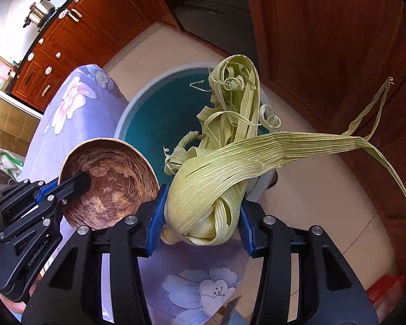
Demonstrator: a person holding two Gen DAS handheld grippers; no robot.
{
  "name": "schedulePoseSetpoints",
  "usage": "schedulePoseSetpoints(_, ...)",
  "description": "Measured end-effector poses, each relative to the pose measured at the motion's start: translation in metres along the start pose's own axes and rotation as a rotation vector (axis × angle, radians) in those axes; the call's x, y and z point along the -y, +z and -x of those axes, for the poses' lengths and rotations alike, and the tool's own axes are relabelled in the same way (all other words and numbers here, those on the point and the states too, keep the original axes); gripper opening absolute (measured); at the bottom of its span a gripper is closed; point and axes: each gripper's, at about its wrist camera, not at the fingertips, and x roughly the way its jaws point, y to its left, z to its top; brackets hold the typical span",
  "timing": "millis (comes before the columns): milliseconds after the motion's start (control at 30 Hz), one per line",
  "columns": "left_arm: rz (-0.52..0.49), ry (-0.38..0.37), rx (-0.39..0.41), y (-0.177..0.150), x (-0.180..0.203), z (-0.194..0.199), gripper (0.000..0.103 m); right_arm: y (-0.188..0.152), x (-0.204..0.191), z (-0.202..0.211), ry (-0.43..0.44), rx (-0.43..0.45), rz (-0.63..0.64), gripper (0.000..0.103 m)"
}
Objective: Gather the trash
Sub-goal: 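Carry husk and shell over the bin and open both tools, then move both tools back over the table toward the cucumber peel and orange peel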
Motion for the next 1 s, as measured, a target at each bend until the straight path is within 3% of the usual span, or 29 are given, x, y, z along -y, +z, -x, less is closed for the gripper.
schedulePoseSetpoints(200, -0.011, 0.001, -0.044, 0.016, 0.004, -0.03, 0.009, 0.008, 0.005, -0.02, -0.019, -0.043, -0.004, 0.045)
schedulePoseSetpoints(333, -0.002, -0.021, -0.073, 0.019, 0.005, -0.039, 0.015, 0.01, 0.008, -0.025, -0.012, -0.058, -0.011, 0.05)
schedulePoseSetpoints(400, -0.002, -0.019, -0.061, 0.019, 0.003, -0.037, 0.03, 0.013, 0.007, -0.026, -0.007, -0.059, -0.016, 0.055)
schedulePoseSetpoints(433, 0.001, -0.014, -0.054, 0.019, 0.003, -0.035, 0.05, 0.013, 0.008, -0.025, 0.002, -0.061, -0.022, 0.061)
schedulePoseSetpoints(467, 0.008, 0.003, -0.042, 0.019, 0.001, -0.032, 0.055, 0.014, 0.008, -0.023, 0.007, -0.057, -0.031, 0.065)
schedulePoseSetpoints(567, 0.047, -0.008, -0.037, 0.017, -0.005, -0.023, 0.063, 0.013, 0.008, -0.019, 0.013, -0.048, -0.062, 0.08)
schedulePoseSetpoints(833, 0.134, -0.035, -0.001, 0.0, -0.028, 0.01, 0.099, 0.006, 0.003, 0.006, -0.007, -0.023, -0.094, 0.091)
schedulePoseSetpoints(1000, 0.169, -0.043, 0.017, -0.013, -0.038, 0.031, 0.099, 0.0, -0.011, 0.026, -0.009, 0.004, -0.067, 0.091)
